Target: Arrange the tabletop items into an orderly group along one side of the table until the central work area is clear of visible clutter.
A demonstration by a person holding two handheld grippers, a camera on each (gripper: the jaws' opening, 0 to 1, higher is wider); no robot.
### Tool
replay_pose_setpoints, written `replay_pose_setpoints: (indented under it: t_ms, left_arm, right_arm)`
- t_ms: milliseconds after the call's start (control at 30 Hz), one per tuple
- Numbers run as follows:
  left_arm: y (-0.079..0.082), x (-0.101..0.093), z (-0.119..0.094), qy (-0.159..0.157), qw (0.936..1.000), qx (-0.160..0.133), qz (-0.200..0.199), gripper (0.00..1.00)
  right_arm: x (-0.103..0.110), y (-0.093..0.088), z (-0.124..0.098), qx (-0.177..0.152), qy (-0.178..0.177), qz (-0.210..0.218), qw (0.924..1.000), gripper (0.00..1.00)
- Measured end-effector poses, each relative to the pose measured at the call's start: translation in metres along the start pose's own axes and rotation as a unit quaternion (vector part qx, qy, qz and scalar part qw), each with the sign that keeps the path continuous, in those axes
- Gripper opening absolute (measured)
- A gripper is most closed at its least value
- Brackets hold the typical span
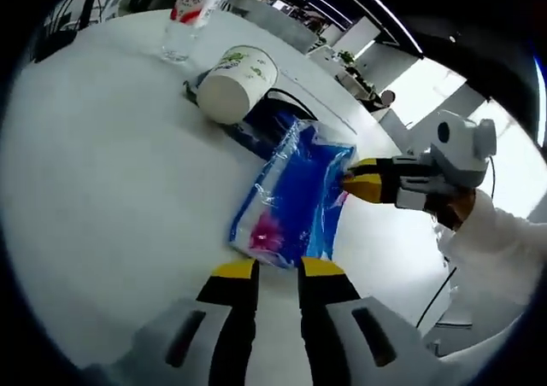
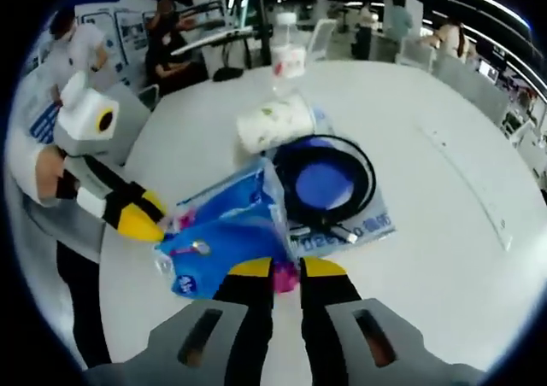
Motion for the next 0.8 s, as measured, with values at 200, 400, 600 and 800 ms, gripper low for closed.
replay_pose_setpoints:
  t_ms: [200, 400, 600, 800]
  left_arm:
    - [0.006, -0.006, 0.002, -0.009, 0.9999, 0.007, -0.006, 0.05]
    - [0.016, -0.011, -0.002, -0.011, 0.9999, -0.002, 0.005, 0.00]
    - [0.028, -0.019, -0.004, -0.027, 0.9991, -0.006, 0.031, 0.00]
    - [0.045, -0.034, -0.005, -0.048, 0.9961, -0.010, 0.073, 0.00]
  right_arm:
    - [0.000, -0.007, -0.012, -0.017, -0.015, 0.035, 0.9991, 0.00]
    - [0.003, -0.011, -0.032, -0.046, -0.021, 0.082, 0.9953, 0.00]
    - [0.007, -0.014, -0.050, -0.069, -0.036, 0.112, 0.9907, 0.00]
    - [0.012, -0.015, -0.074, -0.110, -0.063, 0.158, 0.9792, 0.00]
Point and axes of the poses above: the point that each gripper's makers call its tool centre point, and the gripper's own axes: z roughly forward along the fingers, x roughly to its left, y roughly out of its top, the point moved 9 cm from there along -z, roughly backward along the fingers, and after that the axes turned 8 degrees about -x, right-handed, at the moved point
